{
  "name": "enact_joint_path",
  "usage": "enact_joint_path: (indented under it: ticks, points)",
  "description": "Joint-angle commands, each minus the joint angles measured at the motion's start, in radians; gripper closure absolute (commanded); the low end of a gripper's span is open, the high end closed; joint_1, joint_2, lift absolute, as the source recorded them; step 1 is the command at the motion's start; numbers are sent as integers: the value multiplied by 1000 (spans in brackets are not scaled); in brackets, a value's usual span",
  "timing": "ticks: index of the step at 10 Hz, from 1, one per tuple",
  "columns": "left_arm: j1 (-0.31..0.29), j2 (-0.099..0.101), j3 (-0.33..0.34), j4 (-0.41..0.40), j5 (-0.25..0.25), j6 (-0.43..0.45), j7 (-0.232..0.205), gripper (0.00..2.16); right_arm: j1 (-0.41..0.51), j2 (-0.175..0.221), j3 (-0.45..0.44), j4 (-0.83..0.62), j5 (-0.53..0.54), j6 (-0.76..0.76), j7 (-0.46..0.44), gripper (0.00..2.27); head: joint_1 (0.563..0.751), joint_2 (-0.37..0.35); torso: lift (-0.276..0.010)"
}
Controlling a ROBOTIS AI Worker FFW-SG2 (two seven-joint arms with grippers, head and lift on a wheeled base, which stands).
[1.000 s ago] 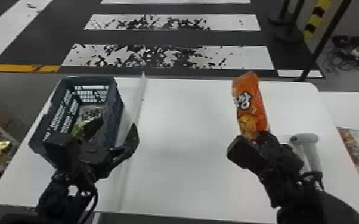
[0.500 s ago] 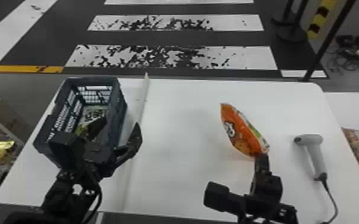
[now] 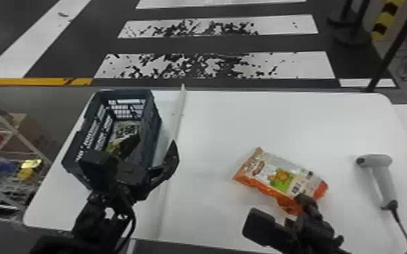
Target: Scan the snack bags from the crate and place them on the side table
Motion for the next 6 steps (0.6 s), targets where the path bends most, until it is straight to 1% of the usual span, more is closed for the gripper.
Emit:
enact_joint_path:
  ticks: [1,3,4,5,6]
  points:
    - [0,0,0,2,0,-2,0,36,12,-1,-81,-97,-154,-7,37,53,695,150,-50]
    - [0,0,0,2,0,-2,0,36,22,5,-201,-166,-369,-7,43,76,695,175,-50]
    - [0,2,0,3,0,-2,0,36,23,8,-259,-188,-459,-7,43,171,695,178,-50]
    - [0,3,0,3,2,-2,0,36,26,11,-295,-196,-490,-14,43,532,695,178,-50]
    - [0,3,0,3,3,-2,0,36,26,14,-325,-199,-518,-35,41,1247,695,175,-50]
